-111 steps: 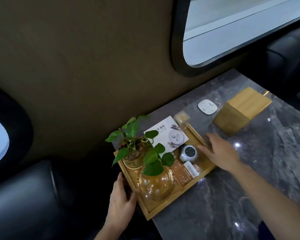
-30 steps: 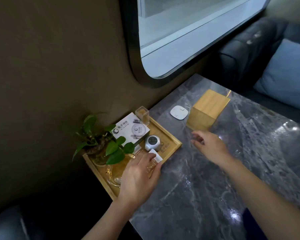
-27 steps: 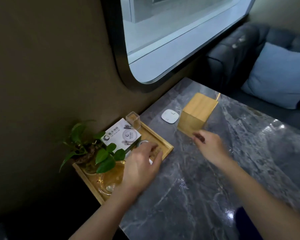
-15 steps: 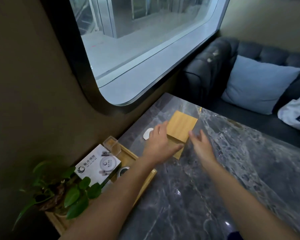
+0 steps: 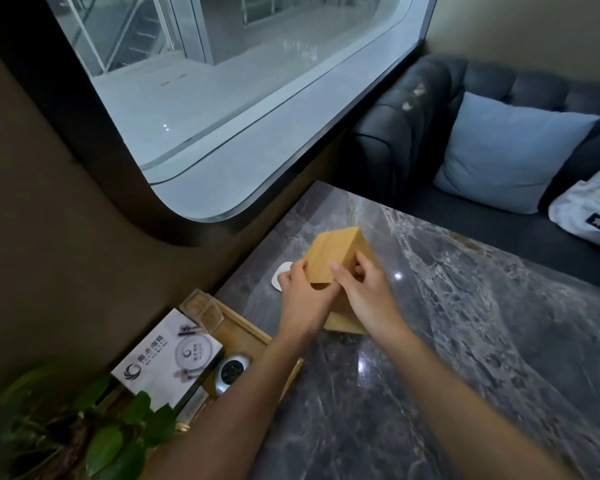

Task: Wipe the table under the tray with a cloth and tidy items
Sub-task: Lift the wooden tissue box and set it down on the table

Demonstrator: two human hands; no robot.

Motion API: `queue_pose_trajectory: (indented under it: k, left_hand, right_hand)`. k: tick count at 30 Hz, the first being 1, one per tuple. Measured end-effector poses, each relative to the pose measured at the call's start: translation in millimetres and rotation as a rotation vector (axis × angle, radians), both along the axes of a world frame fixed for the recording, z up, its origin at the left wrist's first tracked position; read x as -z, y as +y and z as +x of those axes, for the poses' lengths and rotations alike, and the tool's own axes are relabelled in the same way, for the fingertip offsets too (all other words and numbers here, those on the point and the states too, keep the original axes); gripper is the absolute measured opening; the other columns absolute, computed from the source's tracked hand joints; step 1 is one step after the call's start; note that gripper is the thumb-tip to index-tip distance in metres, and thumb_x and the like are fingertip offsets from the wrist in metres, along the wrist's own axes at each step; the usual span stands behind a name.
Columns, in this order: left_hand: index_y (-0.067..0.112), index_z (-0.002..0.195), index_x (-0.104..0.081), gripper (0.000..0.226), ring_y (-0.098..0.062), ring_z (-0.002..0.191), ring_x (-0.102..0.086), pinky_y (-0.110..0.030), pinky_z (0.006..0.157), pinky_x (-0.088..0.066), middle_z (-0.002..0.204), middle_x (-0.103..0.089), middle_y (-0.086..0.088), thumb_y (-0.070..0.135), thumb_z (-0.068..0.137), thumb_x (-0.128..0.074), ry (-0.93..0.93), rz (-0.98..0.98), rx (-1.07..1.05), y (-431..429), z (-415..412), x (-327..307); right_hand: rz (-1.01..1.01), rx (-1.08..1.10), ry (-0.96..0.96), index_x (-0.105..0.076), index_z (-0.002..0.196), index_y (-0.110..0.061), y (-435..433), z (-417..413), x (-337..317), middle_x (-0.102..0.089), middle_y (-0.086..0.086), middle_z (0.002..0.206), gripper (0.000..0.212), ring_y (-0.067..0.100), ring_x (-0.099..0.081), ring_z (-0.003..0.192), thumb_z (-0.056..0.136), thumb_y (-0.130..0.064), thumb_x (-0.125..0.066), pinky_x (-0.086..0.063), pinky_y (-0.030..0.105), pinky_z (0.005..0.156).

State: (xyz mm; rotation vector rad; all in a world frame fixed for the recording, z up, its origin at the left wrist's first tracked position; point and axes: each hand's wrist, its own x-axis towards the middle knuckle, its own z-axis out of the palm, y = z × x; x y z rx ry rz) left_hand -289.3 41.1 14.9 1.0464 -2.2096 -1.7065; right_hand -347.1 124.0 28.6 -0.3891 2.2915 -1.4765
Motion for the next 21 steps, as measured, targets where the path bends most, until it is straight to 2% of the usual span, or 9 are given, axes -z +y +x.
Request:
queue_pose_trajectory:
  k: [3,6,8,10,13,16,18,21]
  left_hand:
    - [0.023,0.129,-0.038,0.072,-0.016,0.1,-0.05,-0.046,0.088,-0.054,0.129,-0.038,-0.003,0.048,0.067,-0.064,0.005,0.259,-0.087,-10,8,2]
    - [0.023,0.12,-0.043,0.05,-0.015,0.096,-0.049,-0.05,0.086,-0.055,0.115,-0.044,-0.002,0.035,0.077,-0.065,-0.005,0.455,-0.144,-18,14,5]
    - [0.021,0.118,-0.044,0.046,-0.018,0.098,-0.048,-0.05,0.087,-0.054,0.11,-0.046,-0.002,0.03,0.078,-0.065,-0.01,0.575,-0.189,-22,16,6]
    - [0.02,0.118,-0.046,0.048,-0.023,0.103,-0.049,-0.051,0.086,-0.054,0.112,-0.048,-0.005,0.03,0.075,-0.066,-0.024,0.722,-0.256,-27,17,5]
    - [0.018,0.115,-0.046,0.045,-0.028,0.104,-0.048,-0.057,0.092,-0.047,0.102,-0.049,-0.008,0.025,0.075,-0.067,-0.02,0.915,-0.364,-34,18,1]
    - [0.018,0.115,-0.044,0.045,-0.032,0.105,-0.045,-0.06,0.095,-0.044,0.098,-0.046,-0.009,0.022,0.076,-0.067,-0.019,0.936,-0.409,-42,17,1]
    - [0.017,0.111,-0.045,0.038,-0.031,0.097,-0.047,-0.059,0.095,-0.044,0.096,-0.046,-0.01,0.02,0.079,-0.065,-0.028,0.929,-0.413,-44,17,1]
    - [0.014,0.113,-0.047,0.035,-0.033,0.099,-0.047,-0.061,0.096,-0.044,0.097,-0.047,-0.012,0.017,0.081,-0.062,-0.04,0.949,-0.423,-47,18,0]
  right_hand:
    - [0.033,-0.048,0.011,-0.058,0.103,-0.013,-5,3,-9,-0.063,0.006,0.099,0.036,0.023,-0.059,0.098,0.088,-0.044,-0.048,-0.045,0.037,0.086]
    - [0.1,-0.11,0.028,-0.052,0.12,-0.007,-9,4,-10,-0.062,0.01,0.113,0.042,0.022,-0.056,0.106,0.091,-0.036,-0.048,-0.04,0.031,0.085]
    - [0.103,-0.104,0.045,-0.049,0.127,-0.01,-10,4,-6,-0.06,0.006,0.122,0.044,0.019,-0.055,0.11,0.09,-0.034,-0.05,-0.039,0.026,0.087]
    - [0.106,-0.014,0.08,-0.054,0.122,-0.013,-7,2,-1,-0.062,0.003,0.116,0.038,0.016,-0.056,0.104,0.089,-0.031,-0.052,-0.041,0.026,0.086]
    - [0.061,0.174,0.096,-0.064,0.106,-0.014,5,-7,9,-0.066,0.006,0.107,0.021,0.017,-0.059,0.095,0.089,-0.022,-0.053,-0.045,0.029,0.084]
    - [0.051,0.314,0.082,-0.068,0.095,-0.009,19,-17,19,-0.068,0.01,0.098,0.016,0.023,-0.061,0.091,0.087,-0.014,-0.055,-0.042,0.028,0.077]
    - [0.021,0.354,0.019,-0.068,0.095,-0.006,25,-21,25,-0.067,0.009,0.094,0.015,0.025,-0.061,0.091,0.086,-0.012,-0.058,-0.041,0.027,0.076]
    - [0.002,0.323,-0.069,-0.064,0.109,-0.008,25,-26,32,-0.066,0.008,0.108,0.025,0.02,-0.058,0.096,0.087,-0.02,-0.058,-0.044,0.03,0.084]
